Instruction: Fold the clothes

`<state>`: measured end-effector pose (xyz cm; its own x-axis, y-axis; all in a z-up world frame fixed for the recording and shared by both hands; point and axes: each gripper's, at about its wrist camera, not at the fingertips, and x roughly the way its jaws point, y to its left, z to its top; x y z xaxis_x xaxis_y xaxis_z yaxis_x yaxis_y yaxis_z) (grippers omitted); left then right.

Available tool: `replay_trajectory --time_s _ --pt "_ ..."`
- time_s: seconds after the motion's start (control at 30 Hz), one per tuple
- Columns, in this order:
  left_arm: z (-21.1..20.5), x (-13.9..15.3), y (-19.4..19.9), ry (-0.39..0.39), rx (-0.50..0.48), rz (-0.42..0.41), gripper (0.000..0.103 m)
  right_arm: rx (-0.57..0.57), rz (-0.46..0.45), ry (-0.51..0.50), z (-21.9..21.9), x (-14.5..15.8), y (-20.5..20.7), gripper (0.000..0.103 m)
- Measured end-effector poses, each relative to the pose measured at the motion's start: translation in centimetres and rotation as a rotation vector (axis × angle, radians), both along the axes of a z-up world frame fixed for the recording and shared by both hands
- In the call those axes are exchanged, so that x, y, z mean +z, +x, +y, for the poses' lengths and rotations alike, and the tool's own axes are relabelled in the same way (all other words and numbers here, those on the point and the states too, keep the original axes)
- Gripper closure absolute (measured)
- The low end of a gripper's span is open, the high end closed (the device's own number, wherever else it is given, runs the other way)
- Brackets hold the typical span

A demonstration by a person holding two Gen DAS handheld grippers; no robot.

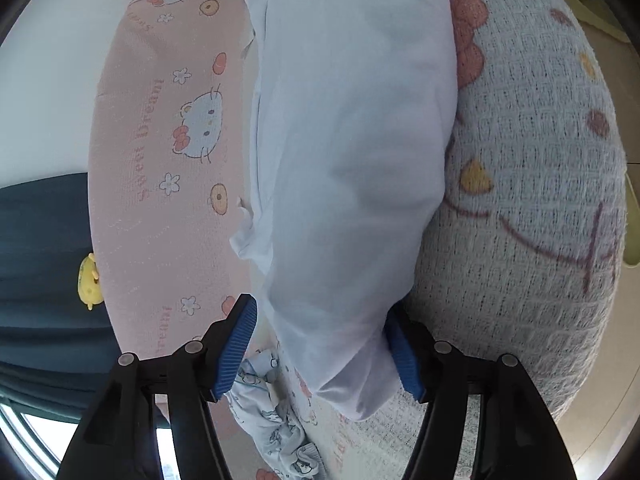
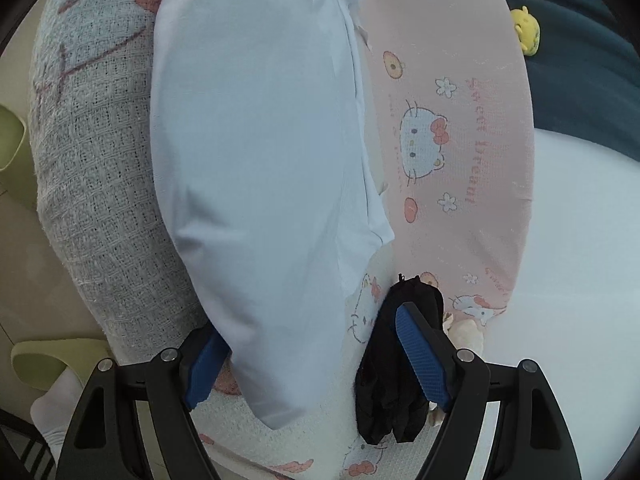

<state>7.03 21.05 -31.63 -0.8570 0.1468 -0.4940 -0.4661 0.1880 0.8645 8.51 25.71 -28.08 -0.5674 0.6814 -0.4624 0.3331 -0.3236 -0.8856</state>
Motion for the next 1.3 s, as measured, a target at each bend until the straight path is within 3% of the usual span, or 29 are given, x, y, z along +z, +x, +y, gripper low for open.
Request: replay_trajectory --time_s 0.17,0.23,0.3,0.53,0.6,0.7,1.1,1.3 --pt "-0.1 -0.2 0.4 -0.007 -0.033 0.028 0.043 0.056 -0.003 0.083 -0.8 -0.9 0.6 0.023" --pt "-0.3 -0.1 0.2 0.002 -0.034 -0.003 0.048 0.088 0.000 0.107 -0.9 -1.1 1.1 0.023" --pt "-0.6 0.2 -0.1 0.027 -0.022 -0.060 0.061 0.082 0.006 0.085 -0.8 -1.0 1.2 0.023" --pt "-0.7 0.8 -0.9 0.112 0.038 -0.118 0.064 -0.013 -0.041 -0.145 0.2 0.2 0.9 0.063" --pt "-0.5 1.2 -1.4 0.138 0.078 -0.158 0.064 -0.024 -0.055 -0.164 0.1 0.1 0.9 0.070" --pt "-0.6 2.1 -2.4 0.183 0.142 -0.239 0.064 -0.051 -0.060 -0.210 0.3 0.3 0.7 0.073" --pt "-0.9 5.0 -9.1 0.319 0.495 -0.751 0.064 -0.245 -0.196 -0.724 5.9 4.3 -2.4 0.074" --pt "-1.0 5.7 -10.4 0.364 0.573 -0.844 0.064 -0.380 -0.178 -1.012 9.9 6.2 -3.8 0.075"
